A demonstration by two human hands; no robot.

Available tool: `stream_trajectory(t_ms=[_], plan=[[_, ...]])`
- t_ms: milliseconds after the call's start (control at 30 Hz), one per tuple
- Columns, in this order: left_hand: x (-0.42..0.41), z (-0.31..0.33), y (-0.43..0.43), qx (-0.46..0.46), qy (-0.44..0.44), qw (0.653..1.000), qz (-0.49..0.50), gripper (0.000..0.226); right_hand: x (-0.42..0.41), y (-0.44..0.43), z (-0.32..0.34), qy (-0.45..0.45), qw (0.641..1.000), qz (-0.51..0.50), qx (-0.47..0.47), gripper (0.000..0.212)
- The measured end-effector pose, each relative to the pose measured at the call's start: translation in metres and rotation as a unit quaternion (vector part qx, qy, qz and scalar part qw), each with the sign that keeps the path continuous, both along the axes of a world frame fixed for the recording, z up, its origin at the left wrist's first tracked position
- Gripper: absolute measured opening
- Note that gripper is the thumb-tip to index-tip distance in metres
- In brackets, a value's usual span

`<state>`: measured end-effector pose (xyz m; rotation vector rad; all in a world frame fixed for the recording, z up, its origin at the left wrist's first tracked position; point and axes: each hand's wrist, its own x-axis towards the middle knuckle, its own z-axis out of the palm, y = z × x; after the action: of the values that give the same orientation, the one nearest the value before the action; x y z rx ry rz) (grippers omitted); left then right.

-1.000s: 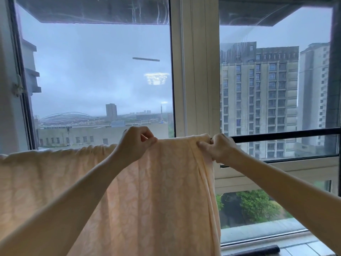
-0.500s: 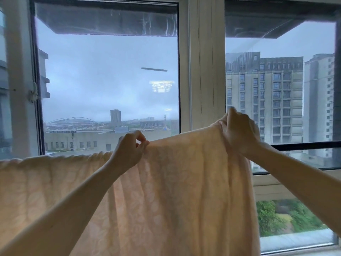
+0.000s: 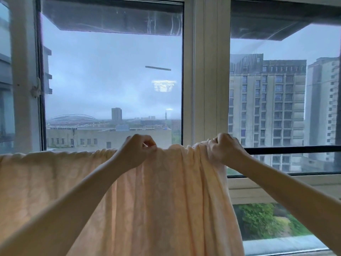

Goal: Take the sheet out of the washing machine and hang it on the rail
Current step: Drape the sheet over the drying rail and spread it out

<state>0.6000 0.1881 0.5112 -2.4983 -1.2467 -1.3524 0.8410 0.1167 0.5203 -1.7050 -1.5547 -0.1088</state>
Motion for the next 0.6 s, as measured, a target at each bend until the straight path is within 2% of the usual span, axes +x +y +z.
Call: stream_trajectory(t_ms=[100,167,300,400,467,533,600], plan=[[0.001,-0.002,-0.001,0.010,-0.005,1.000,0.004,0.009,-0.004,0.000,0.010,0.028,0.999,0.002,-0.046,0.028],[0.002,-0.002,-0.002,0.009,-0.005,1.000,0.001,0.009,-0.006,0.003,0.021,0.070,0.997,0.013,-0.014,0.020],[0.006,0.001,-0.003,-0.002,-0.007,1.000,-0.023,0.010,-0.032,0.021,0.037,0.094,0.990,0.073,0.073,0.027],[0.005,0.002,-0.001,-0.015,-0.018,0.999,-0.022,0.014,-0.064,0.034,0.037,0.044,0.980,0.155,0.117,0.025],[-0.003,0.002,0.003,-0.026,-0.030,0.999,-0.016,0.012,-0.075,0.039,0.036,0.001,0.968,0.239,0.071,0.021],[-0.013,0.002,0.005,-0.035,-0.033,0.999,-0.013,0.013,-0.073,0.042,0.033,-0.033,0.947,0.319,0.008,0.034],[-0.018,0.003,0.006,-0.063,-0.048,0.997,-0.026,0.024,-0.066,0.045,0.030,-0.077,0.942,0.326,0.004,0.036]])
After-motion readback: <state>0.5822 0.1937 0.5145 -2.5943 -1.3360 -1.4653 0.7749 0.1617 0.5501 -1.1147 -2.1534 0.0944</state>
